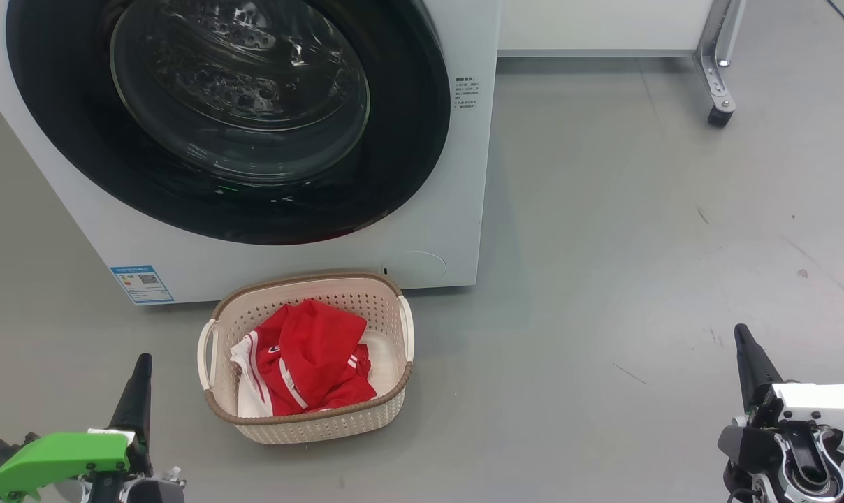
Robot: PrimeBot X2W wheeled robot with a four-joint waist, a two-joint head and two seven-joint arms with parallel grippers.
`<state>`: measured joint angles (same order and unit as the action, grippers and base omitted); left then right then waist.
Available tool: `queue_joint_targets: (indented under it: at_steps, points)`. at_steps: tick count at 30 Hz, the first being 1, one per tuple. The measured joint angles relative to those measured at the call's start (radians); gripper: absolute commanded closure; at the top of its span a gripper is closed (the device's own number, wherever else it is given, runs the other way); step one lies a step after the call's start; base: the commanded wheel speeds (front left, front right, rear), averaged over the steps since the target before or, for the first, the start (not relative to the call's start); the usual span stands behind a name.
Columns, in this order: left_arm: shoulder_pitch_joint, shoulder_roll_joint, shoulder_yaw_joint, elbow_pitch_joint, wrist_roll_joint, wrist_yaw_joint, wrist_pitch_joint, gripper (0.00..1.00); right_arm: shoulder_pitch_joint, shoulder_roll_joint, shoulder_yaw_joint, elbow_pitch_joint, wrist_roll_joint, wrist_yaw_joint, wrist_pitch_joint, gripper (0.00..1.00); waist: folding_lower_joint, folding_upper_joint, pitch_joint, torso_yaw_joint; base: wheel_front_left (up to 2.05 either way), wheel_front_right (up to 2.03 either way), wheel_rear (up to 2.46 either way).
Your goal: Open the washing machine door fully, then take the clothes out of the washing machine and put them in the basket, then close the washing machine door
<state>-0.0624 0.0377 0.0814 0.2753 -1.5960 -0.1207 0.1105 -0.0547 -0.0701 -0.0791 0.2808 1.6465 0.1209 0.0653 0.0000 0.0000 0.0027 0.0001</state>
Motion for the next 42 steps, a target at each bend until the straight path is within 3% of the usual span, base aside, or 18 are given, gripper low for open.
queue_joint_targets:
  at_steps: [42]
  points:
    - [0.0,0.0,0.0,0.0,0.0,0.0,0.0,1.0,0.0,0.0,-0.003,0.001,0.0,0.0,0.0,1.0,0.0,0.0,0.0,0.0,0.0,0.0,0.0]
